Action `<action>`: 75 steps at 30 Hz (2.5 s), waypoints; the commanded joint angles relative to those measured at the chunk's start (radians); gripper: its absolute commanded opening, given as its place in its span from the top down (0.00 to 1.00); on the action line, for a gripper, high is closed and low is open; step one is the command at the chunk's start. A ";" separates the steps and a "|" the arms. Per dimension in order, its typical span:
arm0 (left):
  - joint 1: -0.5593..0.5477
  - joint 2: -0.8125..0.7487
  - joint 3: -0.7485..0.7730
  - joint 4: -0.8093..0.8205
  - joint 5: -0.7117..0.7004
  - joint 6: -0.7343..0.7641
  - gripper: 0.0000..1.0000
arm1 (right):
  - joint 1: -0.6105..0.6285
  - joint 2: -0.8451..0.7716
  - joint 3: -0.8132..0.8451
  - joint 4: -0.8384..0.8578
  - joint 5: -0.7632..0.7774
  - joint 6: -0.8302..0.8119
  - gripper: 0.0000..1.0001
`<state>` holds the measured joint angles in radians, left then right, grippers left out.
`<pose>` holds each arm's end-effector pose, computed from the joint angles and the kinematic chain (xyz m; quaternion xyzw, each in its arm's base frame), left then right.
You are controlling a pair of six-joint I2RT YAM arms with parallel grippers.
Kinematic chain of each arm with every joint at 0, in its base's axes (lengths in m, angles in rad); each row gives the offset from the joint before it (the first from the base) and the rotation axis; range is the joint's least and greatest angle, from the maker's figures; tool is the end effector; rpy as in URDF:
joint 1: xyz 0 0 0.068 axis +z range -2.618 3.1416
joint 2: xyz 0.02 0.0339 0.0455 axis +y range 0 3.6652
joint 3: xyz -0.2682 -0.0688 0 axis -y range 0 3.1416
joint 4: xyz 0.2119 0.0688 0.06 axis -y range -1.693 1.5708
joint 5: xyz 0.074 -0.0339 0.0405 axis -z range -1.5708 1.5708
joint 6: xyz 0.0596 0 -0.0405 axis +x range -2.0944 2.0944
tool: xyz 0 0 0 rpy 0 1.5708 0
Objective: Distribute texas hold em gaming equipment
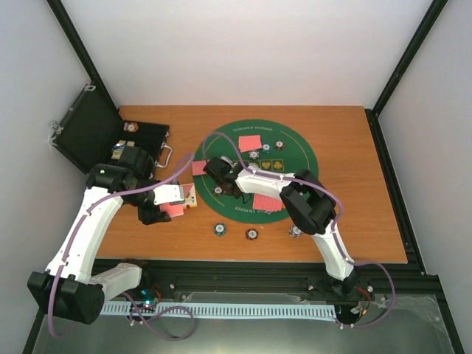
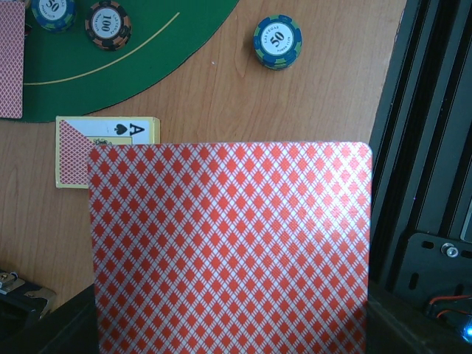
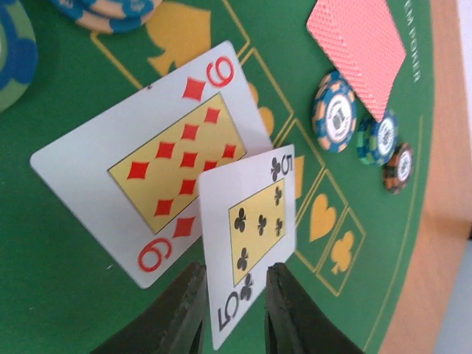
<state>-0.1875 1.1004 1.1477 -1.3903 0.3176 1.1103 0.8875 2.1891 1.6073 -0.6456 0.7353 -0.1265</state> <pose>0.1309 -0.0438 0.2953 0.6072 0.7708 -0.0907 0.1704 0.2995 0.3046 0.1544 -0.3928 0.8336 -0.2696 0.2796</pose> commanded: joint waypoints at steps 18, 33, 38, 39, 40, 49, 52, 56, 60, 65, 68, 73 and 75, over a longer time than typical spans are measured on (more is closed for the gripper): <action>-0.003 -0.008 0.039 -0.019 0.027 0.002 0.97 | -0.100 -0.539 -0.309 0.325 -1.122 0.804 0.16; -0.003 0.002 0.050 -0.017 0.055 -0.002 0.97 | 0.030 -0.506 -0.520 0.866 -1.419 1.232 0.15; -0.003 0.006 0.046 -0.015 0.047 0.001 0.97 | 0.057 -0.476 -0.539 0.986 -1.442 1.293 0.17; -0.003 0.007 0.046 -0.014 0.045 0.000 0.97 | 0.063 -0.474 -0.539 0.998 -1.442 1.298 0.18; -0.003 0.008 0.047 -0.013 0.046 0.001 0.97 | 0.068 -0.473 -0.540 1.015 -1.442 1.306 0.18; -0.003 0.013 0.055 -0.017 0.050 -0.001 0.97 | 0.107 -0.409 -0.514 1.104 -1.454 1.363 0.21; -0.003 0.012 0.059 -0.019 0.049 -0.001 0.97 | 0.117 -0.373 -0.495 1.134 -1.469 1.378 0.24; -0.003 0.015 0.061 -0.025 0.049 0.001 0.97 | 0.129 -0.338 -0.465 1.166 -1.483 1.391 0.27; -0.003 0.021 0.065 -0.026 0.051 0.003 0.97 | 0.134 -0.300 -0.446 1.218 -1.497 1.420 0.27; -0.004 0.020 0.059 -0.026 0.045 0.004 0.97 | 0.135 -0.262 -0.445 1.283 -1.511 1.461 0.27; -0.004 0.015 0.048 -0.024 0.041 0.006 0.97 | 0.136 -0.250 -0.437 1.299 -1.516 1.469 0.27; -0.003 0.013 0.047 -0.022 0.041 0.007 0.97 | 0.132 -0.217 -0.429 1.295 -1.526 1.469 0.27; -0.003 0.010 0.050 -0.024 0.040 0.007 0.97 | 0.124 -0.206 -0.438 1.289 -1.532 1.467 0.29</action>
<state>-0.1875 1.1198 1.1717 -1.4010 0.3431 1.1107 1.0107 1.9537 1.1568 0.6113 -0.7769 1.3350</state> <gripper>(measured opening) 0.684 0.724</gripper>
